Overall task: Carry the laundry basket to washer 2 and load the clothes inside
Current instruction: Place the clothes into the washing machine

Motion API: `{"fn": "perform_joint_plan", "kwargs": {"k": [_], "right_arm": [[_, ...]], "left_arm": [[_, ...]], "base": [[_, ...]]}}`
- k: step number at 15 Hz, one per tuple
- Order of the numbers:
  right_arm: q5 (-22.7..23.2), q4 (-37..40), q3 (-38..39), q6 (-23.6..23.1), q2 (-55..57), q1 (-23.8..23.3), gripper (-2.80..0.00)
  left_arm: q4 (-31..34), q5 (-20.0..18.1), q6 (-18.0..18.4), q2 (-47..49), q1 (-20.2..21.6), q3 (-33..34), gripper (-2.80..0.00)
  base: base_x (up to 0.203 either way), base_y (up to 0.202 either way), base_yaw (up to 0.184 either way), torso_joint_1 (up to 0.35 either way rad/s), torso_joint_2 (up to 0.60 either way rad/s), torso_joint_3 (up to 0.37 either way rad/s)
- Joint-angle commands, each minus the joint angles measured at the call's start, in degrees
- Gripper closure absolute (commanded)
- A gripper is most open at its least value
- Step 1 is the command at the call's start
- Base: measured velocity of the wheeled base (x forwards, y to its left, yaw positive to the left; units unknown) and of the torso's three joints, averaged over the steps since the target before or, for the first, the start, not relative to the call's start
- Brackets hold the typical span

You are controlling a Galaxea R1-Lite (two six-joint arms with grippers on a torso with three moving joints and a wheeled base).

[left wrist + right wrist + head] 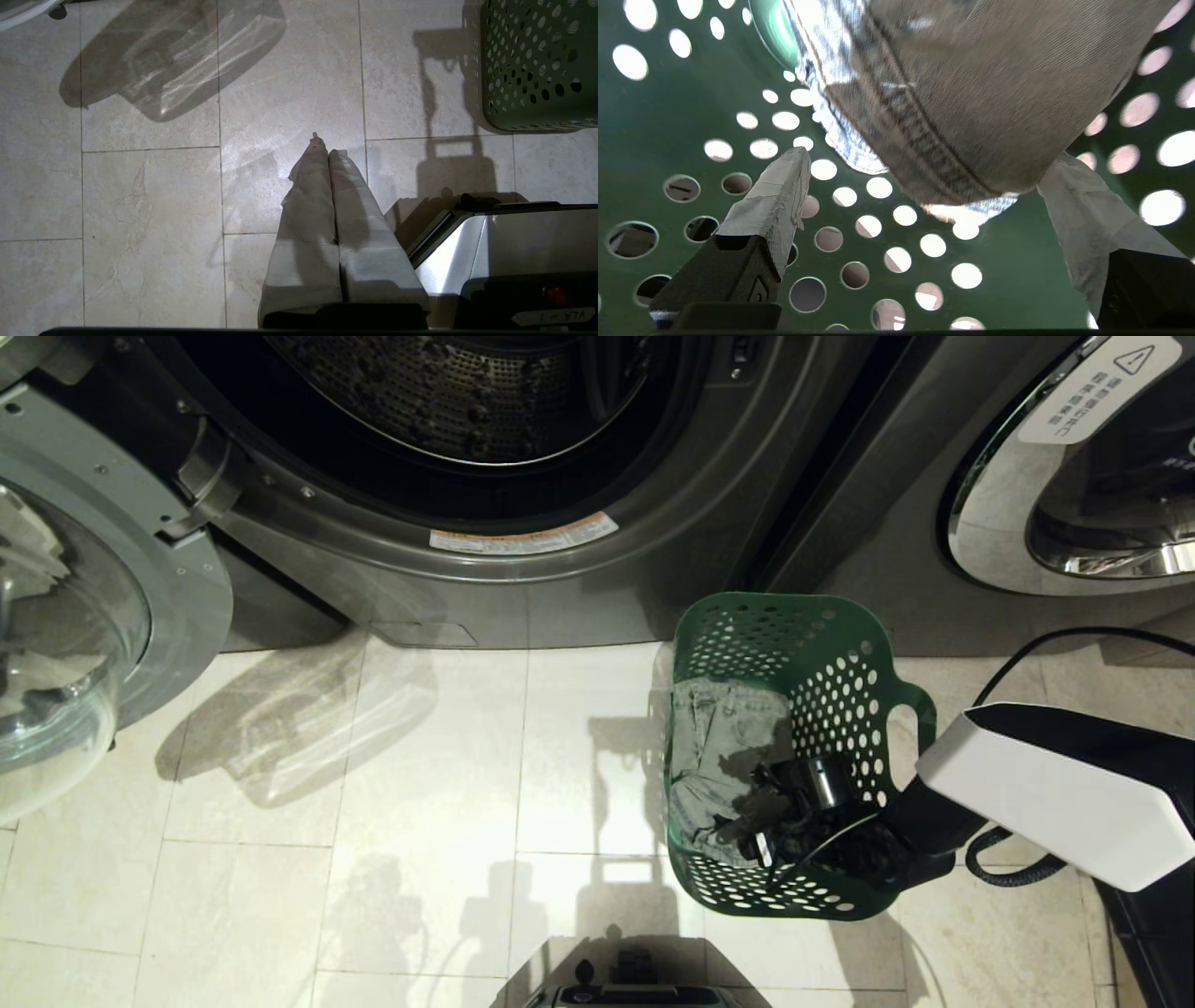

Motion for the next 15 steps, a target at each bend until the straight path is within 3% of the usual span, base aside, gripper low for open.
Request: {"fn": "perform_joint_plan", "kwargs": {"k": [1,4,5,9,15], "right_arm": [[-0.33,-0.30,-0.18,-0.02,1.06,0.41,-2.80],[-0.44,-0.93,-0.72,-0.19,1.51,0.44,-2.80],[-0.50,-1.42,-1.10,-0.19,1.96,0.49,0.00],[-3.86,-1.57,-1.27,-0.02,2.99,1.03,0.00],[-4.13,-1.91,-1.45,0.42,2.90,1.03,0.00]], "left_arm": [[0.00,-0.02,0.04,-0.01,0.02,0.09,0.00],[0.00,-0.02,0.04,-0.01,0.02,0.09,0.00],[0.00,-0.02,0.04,-0.01,0.02,0.09,0.00],[0.03,-0.02,0.04,-0.01,0.00,0.09,0.00],[0.00,-0.02,0.04,-0.01,-0.05,0.09,0.00]], "base": [[0.000,0.000,0.000,0.000,0.00,0.000],[0.000,0.000,0.000,0.000,0.00,0.000],[0.000,0.000,0.000,0.000,0.00,0.000],[0.000,0.000,0.000,0.000,0.00,0.000],[0.000,0.000,0.000,0.000,0.00,0.000]]}}
